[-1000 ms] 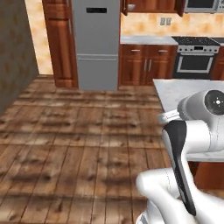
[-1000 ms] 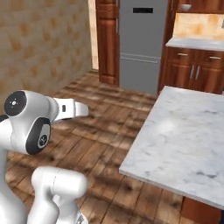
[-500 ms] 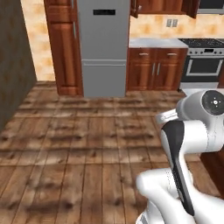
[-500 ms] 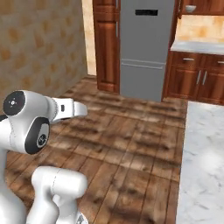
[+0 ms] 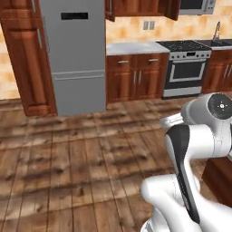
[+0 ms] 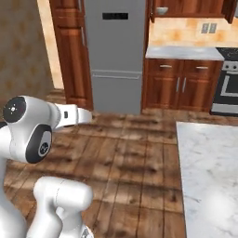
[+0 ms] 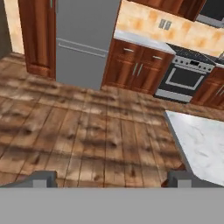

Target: Take the smaller bowl and place it next to the appetizer plate on the dining counter , and place the larger bowl next to the plate with cooked food.

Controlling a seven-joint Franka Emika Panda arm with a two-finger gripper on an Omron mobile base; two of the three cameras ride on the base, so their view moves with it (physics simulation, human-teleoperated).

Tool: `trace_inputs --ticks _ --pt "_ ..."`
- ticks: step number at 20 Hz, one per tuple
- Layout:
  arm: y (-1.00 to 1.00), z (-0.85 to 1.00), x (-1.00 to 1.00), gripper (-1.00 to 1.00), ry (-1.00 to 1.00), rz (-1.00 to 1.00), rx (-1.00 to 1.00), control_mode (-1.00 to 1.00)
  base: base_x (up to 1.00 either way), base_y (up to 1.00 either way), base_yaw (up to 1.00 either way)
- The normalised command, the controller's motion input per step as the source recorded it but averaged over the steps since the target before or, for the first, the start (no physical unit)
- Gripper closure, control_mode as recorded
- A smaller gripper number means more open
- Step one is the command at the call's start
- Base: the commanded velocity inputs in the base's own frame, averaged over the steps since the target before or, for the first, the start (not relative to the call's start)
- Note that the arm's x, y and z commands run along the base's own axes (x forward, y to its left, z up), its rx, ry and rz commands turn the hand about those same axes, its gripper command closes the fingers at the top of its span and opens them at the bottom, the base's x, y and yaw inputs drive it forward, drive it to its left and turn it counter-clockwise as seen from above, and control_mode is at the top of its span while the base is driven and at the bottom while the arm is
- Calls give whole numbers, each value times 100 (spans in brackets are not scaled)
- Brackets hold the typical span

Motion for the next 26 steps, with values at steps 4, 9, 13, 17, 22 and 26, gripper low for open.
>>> trace_inputs --ticks 4,9,13,17,22,26 --pt "0 0 0 -100 0 0 0 100 100 0 -37" --pt "0 0 0 -100 0 0 0 100 100 0 -38" --pt "0 0 0 -100 0 0 0 100 100 0 -36" --pt "0 0 0 -100 0 0 0 100 100 8 -35" --pt "0 0 0 -100 0 0 0 100 100 19 -35" --pt "0 0 0 -100 0 0 0 100 100 10 -27"
